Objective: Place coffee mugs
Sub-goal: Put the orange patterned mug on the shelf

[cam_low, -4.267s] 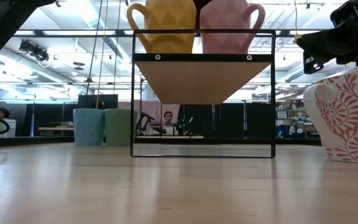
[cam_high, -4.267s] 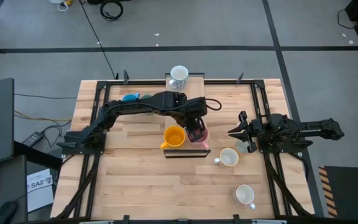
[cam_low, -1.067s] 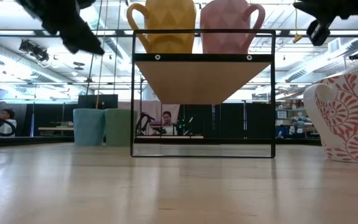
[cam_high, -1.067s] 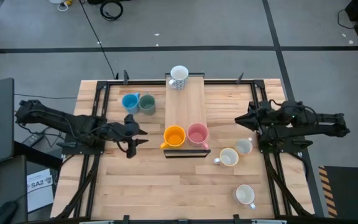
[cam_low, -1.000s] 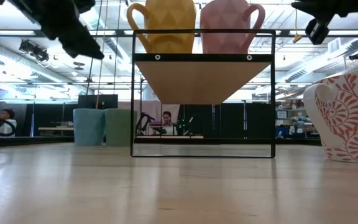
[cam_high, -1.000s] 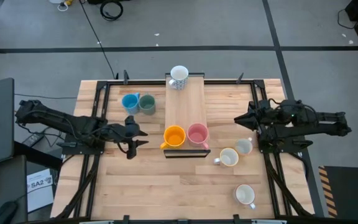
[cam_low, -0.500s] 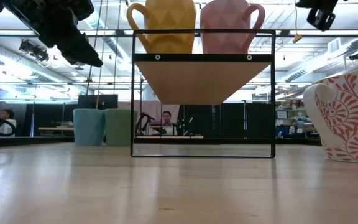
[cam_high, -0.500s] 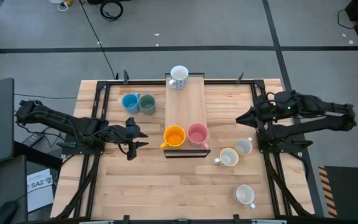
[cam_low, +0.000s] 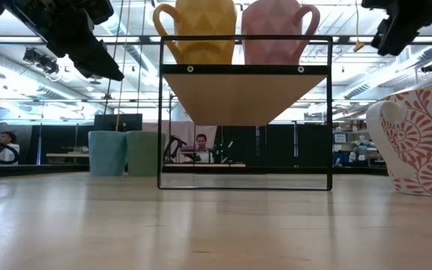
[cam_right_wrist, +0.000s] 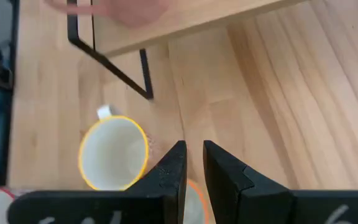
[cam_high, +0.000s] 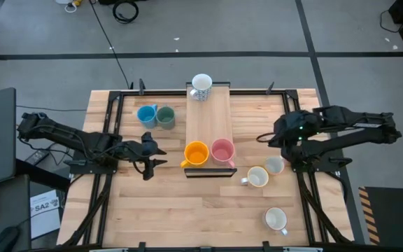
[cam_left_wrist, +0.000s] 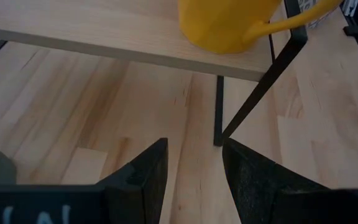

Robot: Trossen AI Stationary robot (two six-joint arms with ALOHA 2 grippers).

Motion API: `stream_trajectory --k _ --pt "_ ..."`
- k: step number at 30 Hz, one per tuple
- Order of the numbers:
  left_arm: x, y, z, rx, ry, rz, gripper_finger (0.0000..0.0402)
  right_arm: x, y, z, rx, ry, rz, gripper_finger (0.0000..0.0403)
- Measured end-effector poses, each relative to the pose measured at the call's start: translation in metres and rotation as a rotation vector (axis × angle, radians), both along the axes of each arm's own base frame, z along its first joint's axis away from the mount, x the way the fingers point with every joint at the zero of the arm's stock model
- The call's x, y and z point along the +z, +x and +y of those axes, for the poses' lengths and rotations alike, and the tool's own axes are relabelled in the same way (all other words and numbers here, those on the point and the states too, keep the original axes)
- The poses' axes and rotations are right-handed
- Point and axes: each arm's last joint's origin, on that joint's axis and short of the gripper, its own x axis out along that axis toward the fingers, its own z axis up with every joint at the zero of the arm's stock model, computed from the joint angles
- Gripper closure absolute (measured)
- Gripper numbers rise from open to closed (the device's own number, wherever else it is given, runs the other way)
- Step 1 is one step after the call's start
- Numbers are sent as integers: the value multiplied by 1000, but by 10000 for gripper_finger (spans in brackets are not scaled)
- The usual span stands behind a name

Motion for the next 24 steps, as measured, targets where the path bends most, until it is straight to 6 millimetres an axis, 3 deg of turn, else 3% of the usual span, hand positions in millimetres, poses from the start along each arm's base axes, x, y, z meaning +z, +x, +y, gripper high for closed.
stream_trajectory --k 11,24 --pt "0 0 1 17 4 -2 241 -21 25 0 191 -120 218 344" --pt "0 0 1 24 6 -3 241 -46 50 2 347 -103 411 344"
